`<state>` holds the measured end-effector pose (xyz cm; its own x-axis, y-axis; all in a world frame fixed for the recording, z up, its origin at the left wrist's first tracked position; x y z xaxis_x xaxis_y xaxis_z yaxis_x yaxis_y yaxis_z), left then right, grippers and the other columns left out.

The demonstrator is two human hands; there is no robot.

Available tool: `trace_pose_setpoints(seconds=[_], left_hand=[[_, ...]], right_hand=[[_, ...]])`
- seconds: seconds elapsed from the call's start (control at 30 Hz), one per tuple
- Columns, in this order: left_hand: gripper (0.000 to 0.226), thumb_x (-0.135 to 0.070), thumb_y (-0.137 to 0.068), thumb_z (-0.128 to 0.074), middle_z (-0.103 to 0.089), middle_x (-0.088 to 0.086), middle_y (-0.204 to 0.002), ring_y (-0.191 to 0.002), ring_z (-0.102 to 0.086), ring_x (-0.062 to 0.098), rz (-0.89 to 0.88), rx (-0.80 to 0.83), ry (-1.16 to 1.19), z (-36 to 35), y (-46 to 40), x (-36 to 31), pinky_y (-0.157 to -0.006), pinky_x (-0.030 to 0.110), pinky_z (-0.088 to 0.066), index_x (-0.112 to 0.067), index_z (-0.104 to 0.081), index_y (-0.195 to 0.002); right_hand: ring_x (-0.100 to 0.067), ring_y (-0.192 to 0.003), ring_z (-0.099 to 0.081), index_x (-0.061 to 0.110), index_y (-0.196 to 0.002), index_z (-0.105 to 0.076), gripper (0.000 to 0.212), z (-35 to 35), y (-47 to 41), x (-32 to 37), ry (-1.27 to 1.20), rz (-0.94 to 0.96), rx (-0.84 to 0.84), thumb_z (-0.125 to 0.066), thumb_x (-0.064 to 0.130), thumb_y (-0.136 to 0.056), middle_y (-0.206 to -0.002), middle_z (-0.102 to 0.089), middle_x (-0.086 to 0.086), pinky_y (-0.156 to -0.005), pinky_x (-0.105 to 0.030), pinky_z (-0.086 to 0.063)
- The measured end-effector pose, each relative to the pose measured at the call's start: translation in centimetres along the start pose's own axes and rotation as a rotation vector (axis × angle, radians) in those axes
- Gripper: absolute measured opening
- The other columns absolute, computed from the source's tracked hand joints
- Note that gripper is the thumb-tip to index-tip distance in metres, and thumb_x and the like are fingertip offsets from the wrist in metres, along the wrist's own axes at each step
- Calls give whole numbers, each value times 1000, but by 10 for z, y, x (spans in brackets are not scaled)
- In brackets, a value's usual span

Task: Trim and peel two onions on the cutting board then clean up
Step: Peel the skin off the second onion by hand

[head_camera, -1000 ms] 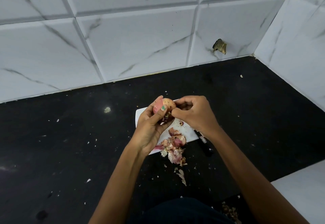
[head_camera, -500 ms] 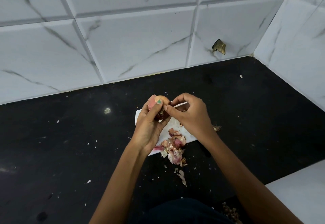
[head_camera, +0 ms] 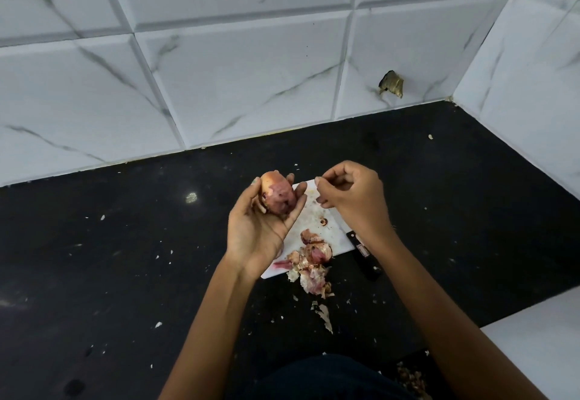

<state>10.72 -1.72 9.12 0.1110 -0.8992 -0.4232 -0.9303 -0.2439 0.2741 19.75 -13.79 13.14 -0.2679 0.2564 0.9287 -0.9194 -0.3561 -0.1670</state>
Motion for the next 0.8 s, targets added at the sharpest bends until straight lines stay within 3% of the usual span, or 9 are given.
trace_pose_setpoints(seconds=[0.17,0.27,0.4,0.47,0.53,0.6,0.7,0.8], left_hand=[[34,-25,-85,-55,-63,16,-108,-104,-63,33,15,-39,50,5,-1,-1,-93,42,-54,-4,-60,-112],[38,-24,-84,-57,-61,12,-98,-93,-64,28,-12,-82,1,7,-2,0,-93,43,-54,-3,-59,-115],[28,-22,-95,-52,-59,11,-103,-95,-63,24,-70,-139,-168,8,-5,1,-99,43,-50,-5,-58,-116],[27,-23,-98,-48,-60,17,-113,-109,-61,29,-91,-128,-282,5,-4,1,-98,39,-52,-5,-58,-116],[25,-24,-100,-45,-60,19,-110,-115,-59,30,-121,-85,-402,0,-5,0,-90,34,-56,-5,-60,-107],[26,-24,-98,-44,-57,15,-98,-112,-60,30,-166,-63,-556,-1,-7,-4,-86,32,-55,-1,-55,-99],[38,-18,-100,-39,-60,4,-88,-95,-64,18,-184,-83,-677,-1,-7,-7,-78,24,-52,12,-43,-124],[32,-14,-103,-37,-62,2,-88,-83,-67,8,-204,-102,-672,1,-3,-6,-75,22,-54,2,-46,-129]], right_hand=[[-17,-63,-70,5,-84,-66,2,-8,2,-42,305,-172,220,-67,6,-85,-75,-72,-10,-68,-37,-60],[-6,-72,-64,10,-99,-71,14,-16,7,-43,384,-157,329,-60,10,-90,-90,-71,0,-76,-27,-56],[-6,-74,-65,15,-96,-71,13,-14,9,-6,168,-34,215,-61,21,-91,-83,-69,8,-73,-30,-57],[-3,-75,-65,17,-95,-71,14,-15,10,11,102,8,210,-66,27,-88,-84,-70,8,-67,-21,-55],[2,-76,-64,17,-99,-70,20,-20,12,20,115,30,242,-71,29,-83,-87,-69,10,-65,-11,-50],[4,-76,-64,18,-98,-70,21,-22,13,23,122,31,227,-74,26,-80,-84,-67,12,-65,-8,-49],[3,-72,-65,15,-91,-71,15,-22,16,26,78,35,193,-75,20,-77,-76,-68,12,-64,-11,-52],[1,-70,-66,11,-89,-73,15,-21,17,28,91,56,199,-74,19,-76,-75,-69,9,-64,-14,-54]])
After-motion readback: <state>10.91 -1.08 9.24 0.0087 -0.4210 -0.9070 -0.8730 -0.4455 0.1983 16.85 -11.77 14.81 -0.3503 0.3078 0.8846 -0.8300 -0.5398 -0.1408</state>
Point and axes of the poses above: each hand's wrist, its own y-axis away from the middle knuckle, its own z-axis out of the back of the hand, x = y × z, the point moved 6 cm from there along -y, towards the middle knuckle
